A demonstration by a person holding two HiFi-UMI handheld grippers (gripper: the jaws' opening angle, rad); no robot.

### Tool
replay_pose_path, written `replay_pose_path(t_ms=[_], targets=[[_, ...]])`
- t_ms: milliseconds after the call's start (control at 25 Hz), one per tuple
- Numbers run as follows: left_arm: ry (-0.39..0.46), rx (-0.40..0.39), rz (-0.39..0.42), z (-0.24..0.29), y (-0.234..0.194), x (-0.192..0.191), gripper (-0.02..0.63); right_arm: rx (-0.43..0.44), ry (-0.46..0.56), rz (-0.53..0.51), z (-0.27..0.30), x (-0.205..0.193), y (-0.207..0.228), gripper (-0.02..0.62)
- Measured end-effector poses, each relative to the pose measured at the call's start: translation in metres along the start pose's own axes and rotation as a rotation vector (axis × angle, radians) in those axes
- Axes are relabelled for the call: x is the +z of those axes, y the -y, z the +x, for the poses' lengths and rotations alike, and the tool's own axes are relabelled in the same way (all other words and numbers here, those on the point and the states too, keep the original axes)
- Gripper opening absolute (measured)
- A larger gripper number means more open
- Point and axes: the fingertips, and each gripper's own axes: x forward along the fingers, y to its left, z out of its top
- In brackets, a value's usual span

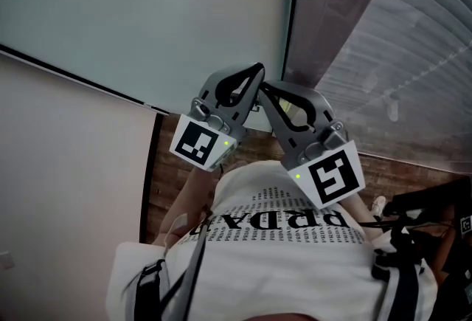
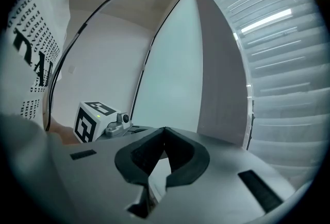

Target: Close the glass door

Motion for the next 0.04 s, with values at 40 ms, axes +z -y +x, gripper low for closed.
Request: replay_pose_path(t_ms=[40], targets=[[0.003,0.004,0.001,-0.0015,0.0074,-0.0054,0.001,0.005,0.002,-0.004,-0.0063,-0.0065,-0.0035,-0.002]])
